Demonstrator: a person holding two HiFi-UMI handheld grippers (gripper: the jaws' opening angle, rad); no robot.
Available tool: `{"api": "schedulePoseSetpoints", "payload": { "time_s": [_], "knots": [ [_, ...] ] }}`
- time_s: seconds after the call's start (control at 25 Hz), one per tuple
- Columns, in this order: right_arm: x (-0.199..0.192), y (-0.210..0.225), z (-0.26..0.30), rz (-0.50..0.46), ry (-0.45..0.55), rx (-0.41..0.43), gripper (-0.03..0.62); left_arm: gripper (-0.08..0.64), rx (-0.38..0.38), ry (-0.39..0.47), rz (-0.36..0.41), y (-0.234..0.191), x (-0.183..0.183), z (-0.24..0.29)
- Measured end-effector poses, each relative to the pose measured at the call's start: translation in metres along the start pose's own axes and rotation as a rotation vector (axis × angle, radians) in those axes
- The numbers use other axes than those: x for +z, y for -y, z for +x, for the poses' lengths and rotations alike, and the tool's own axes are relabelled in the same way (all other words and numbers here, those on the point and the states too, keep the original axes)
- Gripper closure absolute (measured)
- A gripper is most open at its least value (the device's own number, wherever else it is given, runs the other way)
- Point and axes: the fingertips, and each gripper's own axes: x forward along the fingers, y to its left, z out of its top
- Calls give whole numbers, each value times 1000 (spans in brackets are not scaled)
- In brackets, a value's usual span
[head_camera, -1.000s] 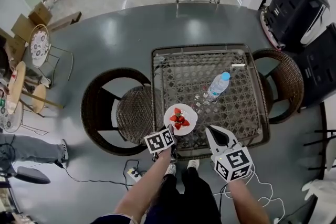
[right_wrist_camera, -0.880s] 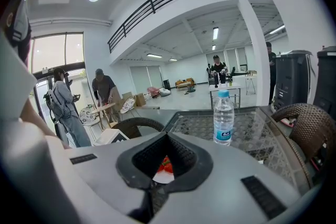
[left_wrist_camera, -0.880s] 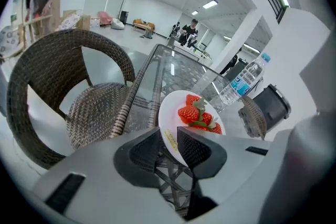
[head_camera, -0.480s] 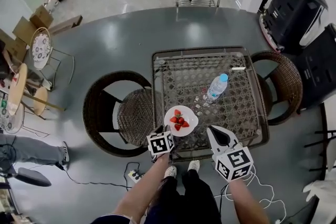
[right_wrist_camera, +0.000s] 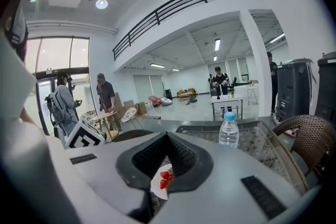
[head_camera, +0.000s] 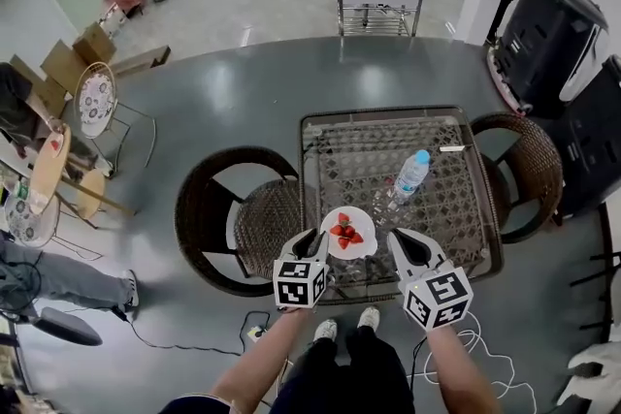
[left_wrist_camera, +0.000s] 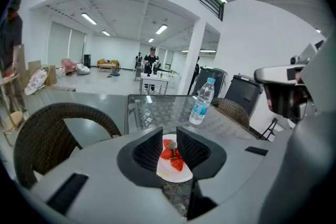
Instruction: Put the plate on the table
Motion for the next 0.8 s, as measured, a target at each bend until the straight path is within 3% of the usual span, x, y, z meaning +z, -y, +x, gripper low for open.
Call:
{"api": "schedulePoseSetpoints", "payload": {
  "time_s": [0.16, 0.32, 0.8],
  "knots": [
    [10, -6, 0, -13, 24, 10, 588, 474, -60, 89, 67, 18, 30, -25],
    [16, -12, -2, -17, 39, 16, 588, 529, -92, 144, 135, 35, 50, -50],
    [33, -31, -16, -57, 82, 46, 588, 551, -186, 216, 195, 72, 83, -95]
  ]
}}
